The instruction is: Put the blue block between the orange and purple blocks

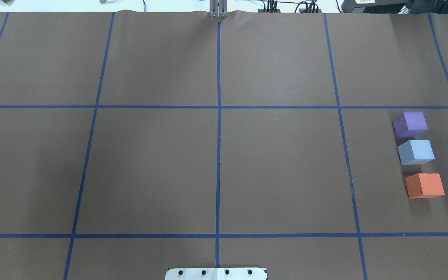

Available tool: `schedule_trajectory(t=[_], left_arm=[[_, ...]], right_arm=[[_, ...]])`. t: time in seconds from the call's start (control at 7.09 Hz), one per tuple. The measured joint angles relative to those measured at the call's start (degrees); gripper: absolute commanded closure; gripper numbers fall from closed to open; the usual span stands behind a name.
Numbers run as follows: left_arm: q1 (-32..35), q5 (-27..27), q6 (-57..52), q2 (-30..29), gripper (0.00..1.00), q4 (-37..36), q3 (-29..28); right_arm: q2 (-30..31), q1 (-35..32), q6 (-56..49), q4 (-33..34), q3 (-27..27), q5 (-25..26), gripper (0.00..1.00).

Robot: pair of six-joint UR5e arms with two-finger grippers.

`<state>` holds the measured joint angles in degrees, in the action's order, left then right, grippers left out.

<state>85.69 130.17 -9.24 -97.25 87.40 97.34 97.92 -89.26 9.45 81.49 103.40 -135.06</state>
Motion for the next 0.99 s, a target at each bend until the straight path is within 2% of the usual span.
schedule_trajectory(t=[0.28,0.56,0.71,0.99], left_arm=[[5.54,0.42,-5.56,-3.20,0.00,-0.27,-10.07],[7.55,3.26,-6.66,-8.68,0.00,-4.41,-17.34],[8.62,4.72,-6.78,-10.07,0.00,-5.98,-18.80],[9.32,5.49,-6.30,-9.07,0.00,-6.50,-17.34]], right_arm=[[-1.50,1.76,-0.82,4.19,1.39,0.35,0.00],[-2.56,4.96,-0.78,5.59,2.43,0.75,0.00],[-2.98,6.58,-0.70,5.73,2.78,1.10,0.00],[-3.71,8.31,-0.22,5.78,3.11,1.36,0.00]])
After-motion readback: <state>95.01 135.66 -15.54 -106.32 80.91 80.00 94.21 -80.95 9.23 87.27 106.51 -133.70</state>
